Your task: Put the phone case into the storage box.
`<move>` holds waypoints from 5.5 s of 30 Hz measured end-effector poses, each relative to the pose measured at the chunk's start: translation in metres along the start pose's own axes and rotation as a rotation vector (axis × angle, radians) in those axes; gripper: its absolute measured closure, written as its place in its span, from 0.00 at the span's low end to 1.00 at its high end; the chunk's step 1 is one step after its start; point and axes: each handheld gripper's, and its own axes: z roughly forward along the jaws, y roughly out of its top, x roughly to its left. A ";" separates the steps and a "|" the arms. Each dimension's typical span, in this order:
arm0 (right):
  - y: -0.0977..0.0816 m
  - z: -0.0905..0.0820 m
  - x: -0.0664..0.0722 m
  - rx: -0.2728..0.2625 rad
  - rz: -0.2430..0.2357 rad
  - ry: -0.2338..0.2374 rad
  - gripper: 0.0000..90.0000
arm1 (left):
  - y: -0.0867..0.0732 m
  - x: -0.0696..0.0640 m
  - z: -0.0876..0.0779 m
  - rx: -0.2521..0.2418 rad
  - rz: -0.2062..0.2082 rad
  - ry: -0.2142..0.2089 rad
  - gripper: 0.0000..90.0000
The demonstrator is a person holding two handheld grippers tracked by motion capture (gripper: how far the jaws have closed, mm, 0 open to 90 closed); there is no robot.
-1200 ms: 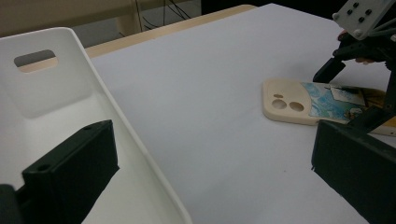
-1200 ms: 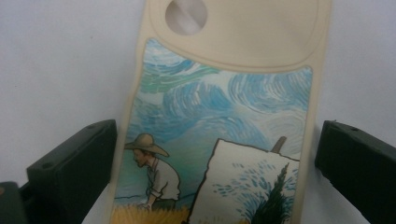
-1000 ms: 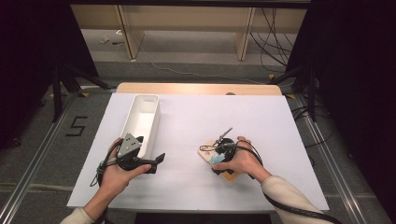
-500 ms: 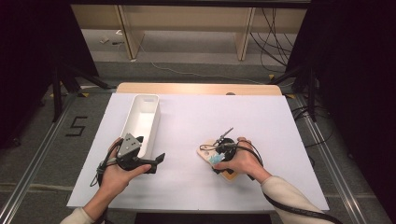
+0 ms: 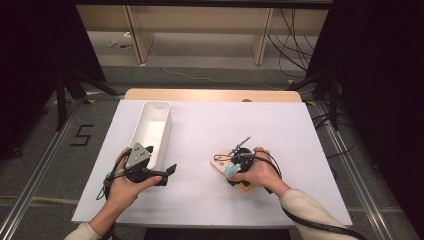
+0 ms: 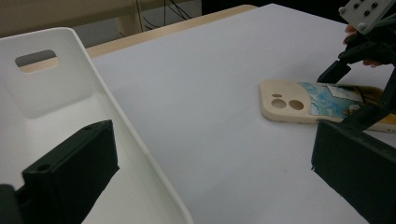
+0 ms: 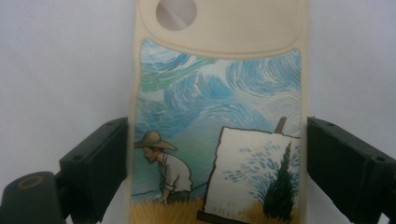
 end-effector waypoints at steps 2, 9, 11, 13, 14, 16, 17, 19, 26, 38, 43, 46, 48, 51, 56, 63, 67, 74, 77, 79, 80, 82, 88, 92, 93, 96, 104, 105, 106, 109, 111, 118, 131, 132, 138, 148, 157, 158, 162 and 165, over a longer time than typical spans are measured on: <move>0.000 0.000 0.000 -0.003 0.002 0.001 0.13 | 0.000 0.000 0.000 0.000 0.000 0.000 0.00; -0.001 -0.001 0.000 -0.017 0.013 0.013 0.14 | 0.000 0.000 0.000 0.001 0.000 -0.001 0.00; -0.001 -0.001 0.000 -0.019 0.011 0.019 0.14 | 0.000 0.000 0.000 0.000 -0.001 -0.001 0.00; -0.001 -0.002 0.001 -0.022 0.012 0.020 0.14 | 0.000 0.000 0.000 0.000 -0.001 -0.001 0.00; -0.001 -0.002 0.001 -0.029 0.013 0.021 0.14 | 0.000 0.000 0.000 0.000 0.000 -0.001 0.00; -0.001 -0.003 0.000 -0.037 0.010 0.022 0.14 | 0.000 0.000 0.000 0.000 0.000 0.000 0.00; -0.001 -0.004 0.000 -0.039 0.012 0.023 0.14 | 0.000 0.000 0.000 0.000 0.000 0.000 0.00; -0.001 -0.004 0.000 -0.043 0.018 0.023 0.14 | 0.000 0.000 0.000 0.000 -0.001 0.000 0.00; -0.002 -0.009 0.000 -0.078 0.024 0.026 0.14 | 0.000 0.000 0.000 -0.001 -0.003 0.002 0.00; -0.002 -0.012 0.000 -0.112 0.021 0.029 0.14 | 0.000 0.000 0.000 -0.002 -0.001 0.001 0.00; -0.003 -0.015 0.001 -0.160 0.018 0.029 0.14 | 0.000 0.000 0.000 -0.001 -0.001 0.001 0.00; -0.003 -0.016 0.001 -0.189 0.012 0.027 0.14 | 0.000 0.000 0.000 -0.002 -0.001 0.002 0.00; -0.003 -0.017 0.000 -0.208 0.007 0.028 0.14 | 0.000 0.001 -0.001 -0.002 -0.001 0.001 0.00; -0.003 -0.018 0.000 -0.236 0.005 0.023 0.14 | 0.000 0.001 0.000 -0.002 -0.001 0.001 0.00; -0.004 -0.020 0.000 -0.278 0.005 0.025 0.14 | 0.000 0.001 0.000 -0.003 -0.002 0.002 0.00; -0.007 -0.024 -0.002 -0.368 0.015 0.026 0.14 | 0.000 0.001 0.000 -0.004 -0.002 0.001 0.00; -0.009 -0.027 -0.003 -0.413 0.016 0.021 0.14 | 0.000 0.001 0.000 -0.005 -0.002 0.000 0.00; -0.012 -0.029 -0.003 -0.459 0.006 0.034 0.14 | 0.002 0.000 0.001 -0.006 -0.002 -0.001 0.01; -0.013 -0.030 -0.003 -0.480 -0.010 0.039 0.14 | 0.006 0.000 0.004 -0.014 -0.005 -0.004 0.02; -0.014 -0.031 -0.002 -0.504 -0.021 0.041 0.14 | 0.015 -0.003 0.006 -0.031 -0.010 -0.015 0.03; -0.014 -0.031 -0.002 -0.504 -0.021 0.041 0.14 | 0.015 -0.003 0.006 -0.031 -0.010 -0.015 0.04; -0.014 -0.033 -0.001 -0.529 -0.032 0.045 0.14 | 0.022 -0.005 0.008 -0.037 -0.016 -0.029 0.05; -0.014 -0.039 0.003 -0.578 -0.069 0.048 0.14 | 0.055 -0.012 0.026 -0.049 -0.021 -0.080 0.07; -0.015 -0.041 0.004 -0.596 -0.087 0.061 0.13 | 0.070 -0.016 0.037 -0.052 -0.021 -0.108 0.09; -0.016 -0.041 0.004 -0.604 -0.094 0.057 0.13 | 0.075 -0.018 0.040 -0.056 -0.025 -0.118 0.11; -0.017 -0.042 0.004 -0.606 -0.097 0.057 0.13 | 0.090 -0.027 0.054 -0.032 -0.039 -0.155 0.13; -0.017 -0.045 0.006 -0.630 -0.117 0.051 0.13 | 0.107 -0.036 0.084 0.030 -0.033 -0.178 0.20; -0.017 -0.045 0.006 -0.633 -0.118 0.051 0.13 | 0.109 -0.037 0.088 0.040 -0.041 -0.186 0.20; -0.017 -0.045 0.007 -0.638 -0.124 0.047 0.14 | 0.109 -0.038 0.091 0.046 -0.048 -0.191 0.22; -0.017 -0.045 0.007 -0.642 -0.129 0.047 0.13 | 0.112 -0.041 0.101 0.071 -0.067 -0.210 0.25; -0.017 -0.045 0.008 -0.644 -0.128 0.047 0.13 | 0.112 -0.042 0.106 0.084 -0.080 -0.221 0.29; -0.016 -0.046 0.008 -0.655 -0.136 0.038 0.14 | 0.115 -0.046 0.114 0.111 -0.123 -0.234 0.40; -0.016 -0.047 0.008 -0.666 -0.147 0.029 0.13 | 0.112 -0.047 0.121 0.151 -0.220 -0.263 0.56; -0.016 -0.047 0.009 -0.667 -0.147 0.028 0.13 | 0.112 -0.047 0.121 0.152 -0.229 -0.270 0.58; -0.016 -0.046 0.008 -0.666 -0.150 0.016 0.13 | 0.111 -0.045 0.124 0.151 -0.290 -0.300 0.65; -0.017 -0.043 0.011 -0.651 -0.169 -0.004 0.22 | 0.116 -0.050 0.116 0.099 -0.269 -0.349 0.88; -0.018 -0.050 -0.004 -0.697 -0.125 0.045 0.17 | 0.126 -0.057 0.108 0.089 -0.128 -0.359 0.88; -0.018 -0.050 -0.004 -0.697 -0.125 0.045 0.17 | 0.126 -0.056 0.107 0.088 -0.130 -0.367 0.88; -0.020 -0.050 -0.013 -0.691 -0.132 0.077 0.18 | 0.125 -0.055 0.104 0.087 -0.117 -0.388 0.88; -0.020 -0.047 -0.014 -0.681 -0.147 0.097 0.18 | 0.125 -0.055 0.104 0.092 -0.109 -0.399 0.88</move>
